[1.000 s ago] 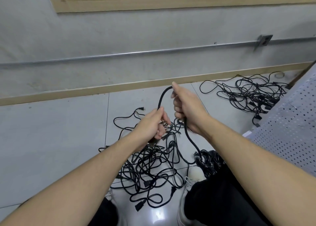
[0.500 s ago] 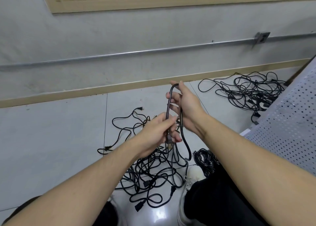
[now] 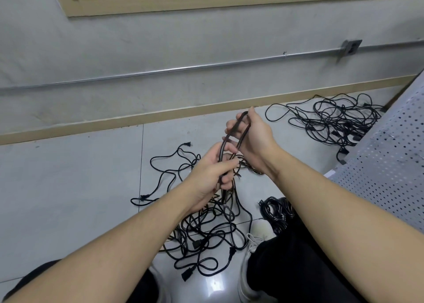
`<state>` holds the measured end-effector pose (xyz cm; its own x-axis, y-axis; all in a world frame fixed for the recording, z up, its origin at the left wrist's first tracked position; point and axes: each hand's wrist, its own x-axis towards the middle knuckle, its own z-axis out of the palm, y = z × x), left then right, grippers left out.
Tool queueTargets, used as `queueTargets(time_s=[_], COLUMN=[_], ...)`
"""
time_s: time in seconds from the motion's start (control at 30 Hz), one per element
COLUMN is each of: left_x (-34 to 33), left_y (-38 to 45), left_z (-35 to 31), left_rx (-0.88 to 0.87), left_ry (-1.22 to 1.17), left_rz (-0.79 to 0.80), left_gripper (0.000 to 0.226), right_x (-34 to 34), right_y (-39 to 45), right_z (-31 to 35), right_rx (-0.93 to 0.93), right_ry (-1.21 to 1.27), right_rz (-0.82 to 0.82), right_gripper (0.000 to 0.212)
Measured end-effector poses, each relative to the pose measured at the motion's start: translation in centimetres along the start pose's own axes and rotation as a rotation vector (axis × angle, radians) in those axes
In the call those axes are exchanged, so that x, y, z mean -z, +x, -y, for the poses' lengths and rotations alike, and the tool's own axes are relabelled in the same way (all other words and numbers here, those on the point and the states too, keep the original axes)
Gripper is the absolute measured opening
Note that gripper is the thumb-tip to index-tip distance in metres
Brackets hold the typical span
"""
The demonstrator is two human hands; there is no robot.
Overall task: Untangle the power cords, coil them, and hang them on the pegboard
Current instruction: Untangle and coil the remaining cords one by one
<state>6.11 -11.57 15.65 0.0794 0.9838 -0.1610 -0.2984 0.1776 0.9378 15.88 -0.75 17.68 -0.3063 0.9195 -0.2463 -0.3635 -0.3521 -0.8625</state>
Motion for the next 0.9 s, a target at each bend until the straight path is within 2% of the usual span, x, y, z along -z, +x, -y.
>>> queueTargets(time_s=[0.17,0.27,0.4,0.47,0.53,0.6,0.67,0.73,0.83,0.9], left_x=[-0.4,-0.1,0.9,1.5,2.1,2.7,3.4,3.8,4.4,5.4], left_y=[-0.3,0.0,0.9,1.1,1.3,1.3,1.3,1.3,1.7,2.0], left_z=[-0.5,-0.7,-1.5,-2.3,-2.9,-3.1,-3.2,-3.1,-2.7,-2.3], left_rx=[0.097,0.102,-0.014,-0.061,-0.108,-0.139,-0.157,-0.177,-0.222,-0.218], left_ry=[-0.023,-0.090,-0.245,-0.286,-0.275,-0.258,-0.244,-0.171,0.061,0.185], left_rz=[0.137,0.111,-0.073,-0.181,-0.281,-0.363,-0.412,-0.458,-0.660,-0.828], left_gripper=[0.024,0.027,0.022,0.022,0.023,0.023,0.022,0.022,0.022,0.024], right_x=[-0.1,-0.2,0.8,1.3,1.4,1.1,0.6,0.3,0.4,0.9], right_y=[0.2,-0.1,0.2,0.0,-0.7,-1.7,-2.3,-2.5,-1.7,-1.2], right_z=[-0.4,-0.4,-0.9,-2.0,-2.8,-3.0,-3.2,-3.5,-3.6,-2.9], right_rx=[-0.025,-0.030,-0.149,-0.223,-0.285,-0.305,-0.235,-0.131,0.039,0.048], right_ry=[0.018,-0.014,-0.249,-0.458,-0.706,-0.976,-1.131,-1.242,-1.453,-1.593], right_rz=[-0.041,-0.037,0.203,0.375,0.564,0.742,0.851,0.864,0.797,0.778], right_gripper=[0.044,0.044,0.074,0.076,0.063,0.040,0.028,0.021,0.040,0.047])
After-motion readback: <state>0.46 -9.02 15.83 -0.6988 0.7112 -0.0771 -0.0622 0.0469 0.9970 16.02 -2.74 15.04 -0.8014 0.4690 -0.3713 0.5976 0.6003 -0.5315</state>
